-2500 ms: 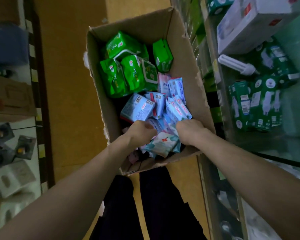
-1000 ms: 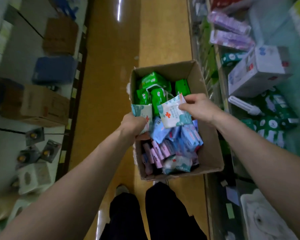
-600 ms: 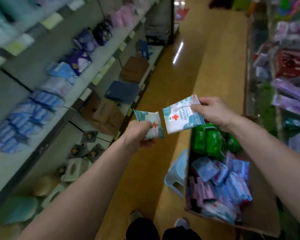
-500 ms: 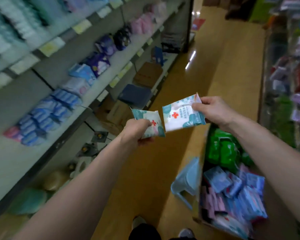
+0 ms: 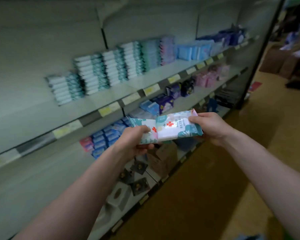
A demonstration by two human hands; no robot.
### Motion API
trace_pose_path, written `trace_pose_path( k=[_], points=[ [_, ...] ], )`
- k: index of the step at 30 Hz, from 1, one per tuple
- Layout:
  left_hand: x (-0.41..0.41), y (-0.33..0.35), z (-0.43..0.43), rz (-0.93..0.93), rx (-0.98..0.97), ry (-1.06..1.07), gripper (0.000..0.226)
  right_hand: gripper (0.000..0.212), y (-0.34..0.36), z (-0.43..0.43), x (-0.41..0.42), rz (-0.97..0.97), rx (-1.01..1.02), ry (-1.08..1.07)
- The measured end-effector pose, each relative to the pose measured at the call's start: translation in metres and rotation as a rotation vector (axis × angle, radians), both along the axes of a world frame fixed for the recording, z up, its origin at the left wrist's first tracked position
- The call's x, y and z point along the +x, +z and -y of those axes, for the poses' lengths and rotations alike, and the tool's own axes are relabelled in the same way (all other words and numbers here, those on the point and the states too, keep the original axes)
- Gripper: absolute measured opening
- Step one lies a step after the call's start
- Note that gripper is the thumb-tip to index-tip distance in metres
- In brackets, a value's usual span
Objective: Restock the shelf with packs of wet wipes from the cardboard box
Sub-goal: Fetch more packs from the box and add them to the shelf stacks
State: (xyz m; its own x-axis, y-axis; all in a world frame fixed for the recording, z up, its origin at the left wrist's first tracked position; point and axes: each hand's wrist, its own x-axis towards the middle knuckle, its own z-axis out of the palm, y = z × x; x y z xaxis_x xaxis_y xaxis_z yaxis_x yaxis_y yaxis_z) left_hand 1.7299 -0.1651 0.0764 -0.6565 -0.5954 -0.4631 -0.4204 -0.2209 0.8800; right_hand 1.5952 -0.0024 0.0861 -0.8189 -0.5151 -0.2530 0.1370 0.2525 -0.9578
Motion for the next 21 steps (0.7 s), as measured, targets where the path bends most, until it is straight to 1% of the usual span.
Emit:
trace_pose_path(
  k=[3,6,13,17,21],
  points=[
    [0.017,0.021,0.041,-0.076,-0.014,0.014,0.026,0.015,0.017,0.049,0.004,0.025,-0.060,0.034],
    [0.032,0.040,0.080,-0.152,0.017,0.052,0.016,0.008,0.035,0.099,0.011,0.059,-0.114,0.090],
    [0.057,0.071,0.151,-0.234,0.046,0.197,0.024,0.013,0.073,0.193,0.026,0.065,-0.147,0.257],
    [0.068,0.077,0.180,-0.254,0.032,0.271,0.019,0.009,0.080,0.244,0.026,0.064,-0.123,0.355],
    [0.069,0.079,0.207,-0.263,0.032,0.342,0.024,0.007,0.080,0.293,0.024,0.089,-0.138,0.437]
  ],
)
